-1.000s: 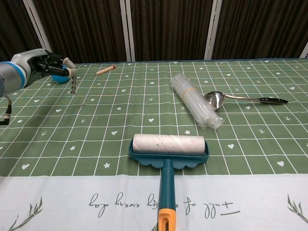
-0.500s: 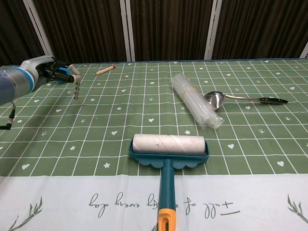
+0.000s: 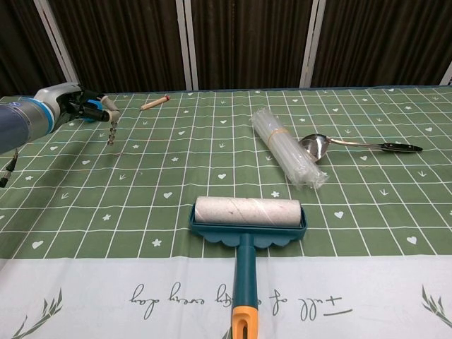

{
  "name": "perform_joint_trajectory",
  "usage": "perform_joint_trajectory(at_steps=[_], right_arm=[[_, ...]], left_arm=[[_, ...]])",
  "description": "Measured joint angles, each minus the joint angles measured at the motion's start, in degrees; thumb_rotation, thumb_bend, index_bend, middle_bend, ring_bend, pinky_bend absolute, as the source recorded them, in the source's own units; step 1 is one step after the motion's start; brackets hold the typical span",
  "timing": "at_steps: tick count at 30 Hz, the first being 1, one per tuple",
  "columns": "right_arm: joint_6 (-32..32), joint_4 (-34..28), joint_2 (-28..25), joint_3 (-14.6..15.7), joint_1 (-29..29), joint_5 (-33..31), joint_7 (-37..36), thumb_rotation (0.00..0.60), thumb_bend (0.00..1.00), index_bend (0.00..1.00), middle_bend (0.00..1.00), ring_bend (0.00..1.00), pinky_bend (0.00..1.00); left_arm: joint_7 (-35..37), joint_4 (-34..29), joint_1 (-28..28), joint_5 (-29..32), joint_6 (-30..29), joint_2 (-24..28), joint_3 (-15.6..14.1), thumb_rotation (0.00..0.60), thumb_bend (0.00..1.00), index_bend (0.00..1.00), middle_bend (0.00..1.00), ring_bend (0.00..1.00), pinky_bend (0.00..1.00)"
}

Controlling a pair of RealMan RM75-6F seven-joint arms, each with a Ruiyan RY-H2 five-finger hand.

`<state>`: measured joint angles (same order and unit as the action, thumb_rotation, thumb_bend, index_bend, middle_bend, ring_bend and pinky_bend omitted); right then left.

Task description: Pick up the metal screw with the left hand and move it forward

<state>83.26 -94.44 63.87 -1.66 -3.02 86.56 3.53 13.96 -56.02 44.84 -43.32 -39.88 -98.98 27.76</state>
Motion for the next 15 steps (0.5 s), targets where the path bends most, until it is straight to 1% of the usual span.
perform_joint_trajectory(at_steps=[6, 15], right_arm=[[-0.28, -0.12, -0.11, 0.0, -0.06, -0.35, 0.12, 0.6, 0.11, 0.0, 0.0, 0.0, 0.03], [-0.17, -0.18, -0.22, 0.0, 0.0, -0.44, -0.02, 0.6, 0.11, 0.0, 0.0, 0.0, 0.03]], left_arm=[[1.37, 1.83, 0.63, -0.78, 1.27, -1.31, -0.13, 0.6, 0.41, 0.61, 0.0, 0.0, 0.0], [2.47, 2.21, 1.14, -2.26, 1.44, -1.86, -0.1, 0.6, 0.41, 0.61, 0.0, 0.0, 0.0]])
